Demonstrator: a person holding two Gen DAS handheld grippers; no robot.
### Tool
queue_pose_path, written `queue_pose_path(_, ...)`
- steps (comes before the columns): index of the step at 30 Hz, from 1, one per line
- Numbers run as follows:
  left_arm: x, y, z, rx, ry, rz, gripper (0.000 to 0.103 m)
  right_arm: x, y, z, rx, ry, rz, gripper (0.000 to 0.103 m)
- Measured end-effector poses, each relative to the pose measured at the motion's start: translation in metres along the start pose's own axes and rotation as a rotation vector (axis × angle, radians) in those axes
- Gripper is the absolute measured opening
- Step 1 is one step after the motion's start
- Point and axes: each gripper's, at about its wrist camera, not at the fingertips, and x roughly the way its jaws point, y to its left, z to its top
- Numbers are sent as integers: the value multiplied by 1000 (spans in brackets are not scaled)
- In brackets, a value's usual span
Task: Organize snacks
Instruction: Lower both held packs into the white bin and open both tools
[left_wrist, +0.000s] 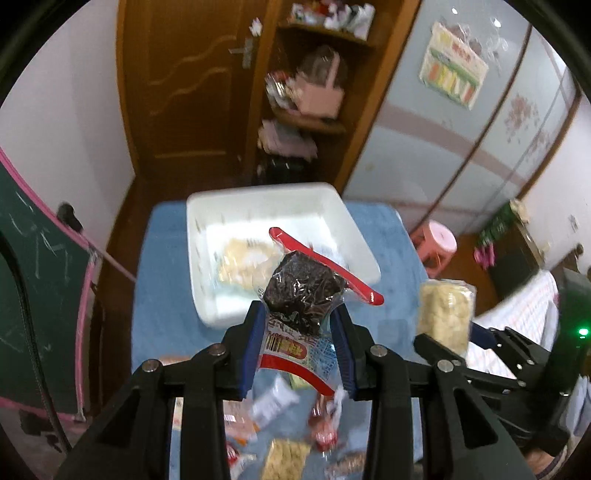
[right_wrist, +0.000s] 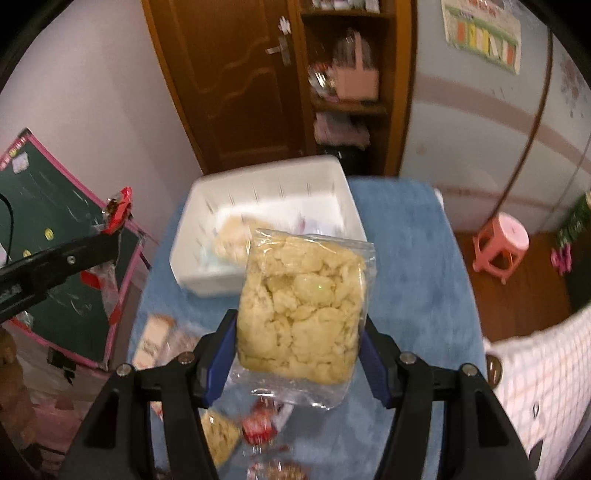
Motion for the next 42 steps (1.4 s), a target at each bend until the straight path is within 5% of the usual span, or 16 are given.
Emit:
queue_pose_path(12,16,3,71,-46,-82,90,35,-9,4,100,-86,-169,27,62)
queue_pose_path(24,84,12,104,-63,-36,165,37,70,7,144,-138,-56,28,62)
queue_pose_path(26,95,13,108,-56,-26,183,40,83,9,147,-146,-41,26,62)
queue_pose_path(30,106,19,113,-81,-49,223,84,112,9,149,-143,21,46,63)
queue_pose_path(42,108,27,100,-61,-40,239,87,132,8,144,-115,56,37,80)
